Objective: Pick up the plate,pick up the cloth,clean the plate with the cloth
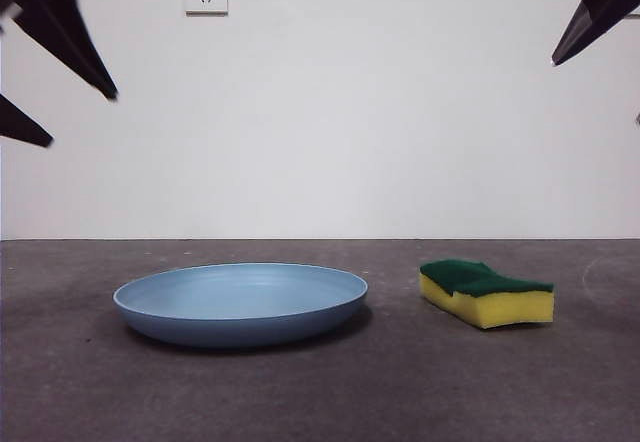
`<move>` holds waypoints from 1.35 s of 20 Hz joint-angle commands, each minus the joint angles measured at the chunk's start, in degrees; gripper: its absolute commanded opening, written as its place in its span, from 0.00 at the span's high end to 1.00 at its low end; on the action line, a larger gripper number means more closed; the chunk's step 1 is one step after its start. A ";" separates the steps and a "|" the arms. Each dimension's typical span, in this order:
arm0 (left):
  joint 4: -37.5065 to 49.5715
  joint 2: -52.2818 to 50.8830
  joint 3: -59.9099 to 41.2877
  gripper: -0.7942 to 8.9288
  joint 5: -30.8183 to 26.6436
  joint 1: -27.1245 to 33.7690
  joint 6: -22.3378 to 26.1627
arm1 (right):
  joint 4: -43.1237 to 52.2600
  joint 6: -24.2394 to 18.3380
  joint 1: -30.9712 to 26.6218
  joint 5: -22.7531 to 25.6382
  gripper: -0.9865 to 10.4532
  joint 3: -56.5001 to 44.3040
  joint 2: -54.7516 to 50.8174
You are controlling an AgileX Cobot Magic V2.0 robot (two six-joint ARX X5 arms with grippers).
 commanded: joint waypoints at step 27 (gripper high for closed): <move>1.84 33.77 10.14 0.93 -14.32 -10.29 6.93 | 0.33 -0.46 0.02 0.17 0.50 0.24 0.11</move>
